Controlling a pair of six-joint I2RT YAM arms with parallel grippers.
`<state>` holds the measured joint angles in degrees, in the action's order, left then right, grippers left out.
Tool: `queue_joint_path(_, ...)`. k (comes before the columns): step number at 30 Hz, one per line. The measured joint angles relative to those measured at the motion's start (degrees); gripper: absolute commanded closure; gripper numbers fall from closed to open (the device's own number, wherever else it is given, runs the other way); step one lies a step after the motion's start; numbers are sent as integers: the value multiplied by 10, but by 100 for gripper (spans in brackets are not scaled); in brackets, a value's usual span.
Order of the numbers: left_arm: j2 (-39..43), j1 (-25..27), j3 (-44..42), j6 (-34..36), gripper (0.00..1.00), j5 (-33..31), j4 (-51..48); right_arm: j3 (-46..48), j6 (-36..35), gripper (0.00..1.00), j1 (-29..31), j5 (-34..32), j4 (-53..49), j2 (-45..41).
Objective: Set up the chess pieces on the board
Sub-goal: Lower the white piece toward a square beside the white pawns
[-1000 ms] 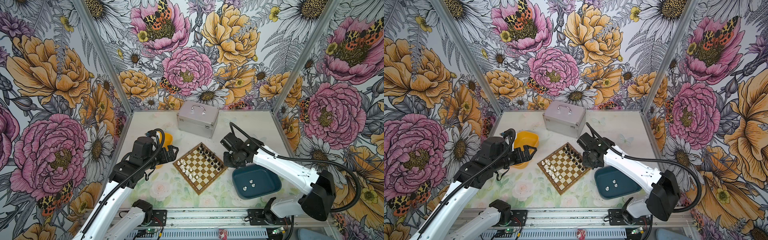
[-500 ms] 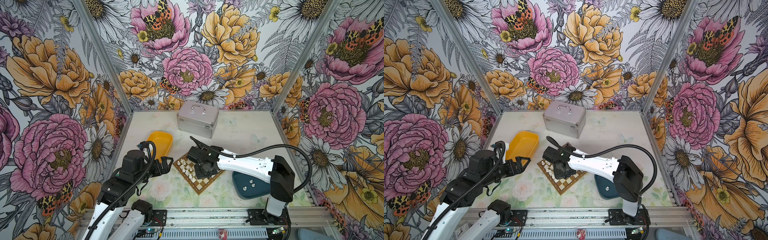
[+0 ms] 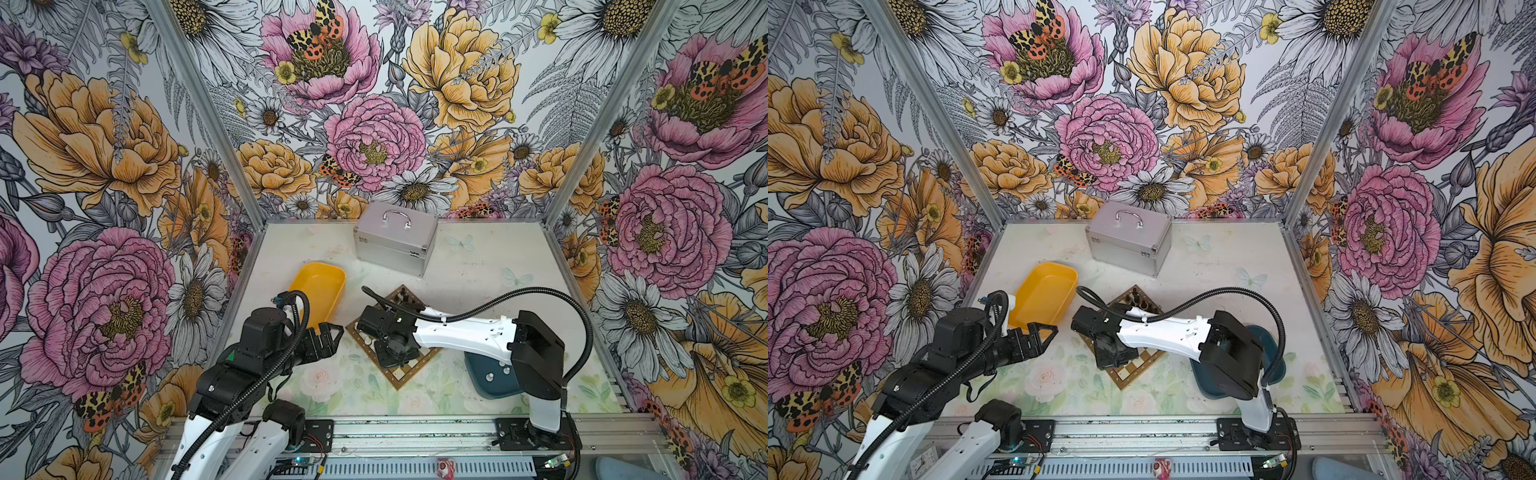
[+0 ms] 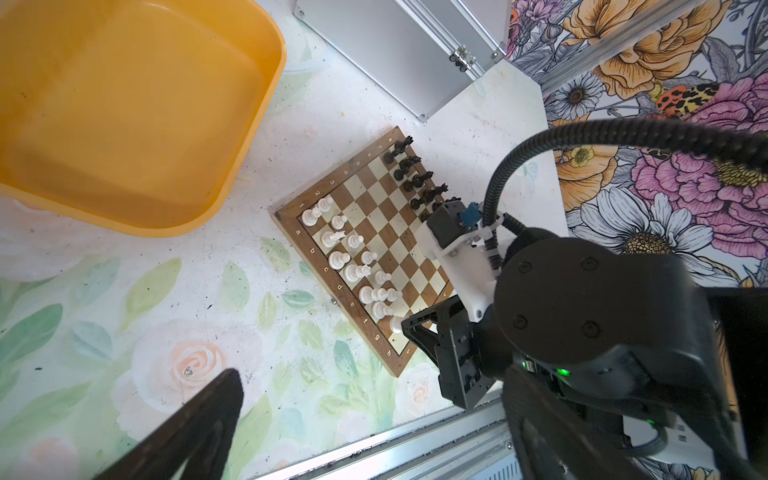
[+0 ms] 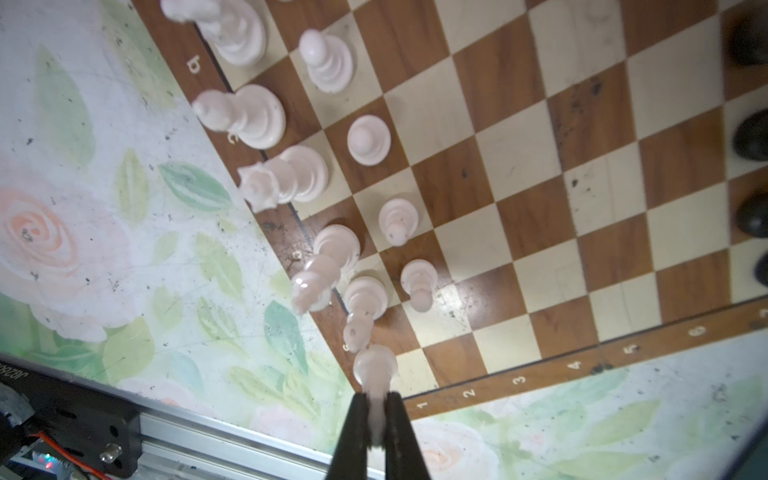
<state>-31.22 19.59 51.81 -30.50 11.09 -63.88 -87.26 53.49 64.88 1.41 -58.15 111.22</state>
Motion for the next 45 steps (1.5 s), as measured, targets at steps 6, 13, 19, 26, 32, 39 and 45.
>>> queue_joint_path(6,0,0,1,5,1,2,-4,0,3,100,3,4,5,13)
queue_joint_path(13,-9,0,8,9,1,2,-7,1,5,100,4,4,8,13)
queue_joint_path(19,-14,0,8,10,1,2,-7,8,5,100,4,4,8,13)
queue_joint_path(26,-15,-3,8,10,1,2,-7,10,5,94,4,4,8,13)
queue_joint_path(32,-15,-3,14,9,1,2,-7,13,2,81,3,4,8,13)
queue_joint_path(39,-15,-3,26,9,1,2,-7,17,0,75,-1,4,8,13)
queue_joint_path(45,-15,-3,26,9,1,2,-7,23,-5,60,-2,2,9,4)
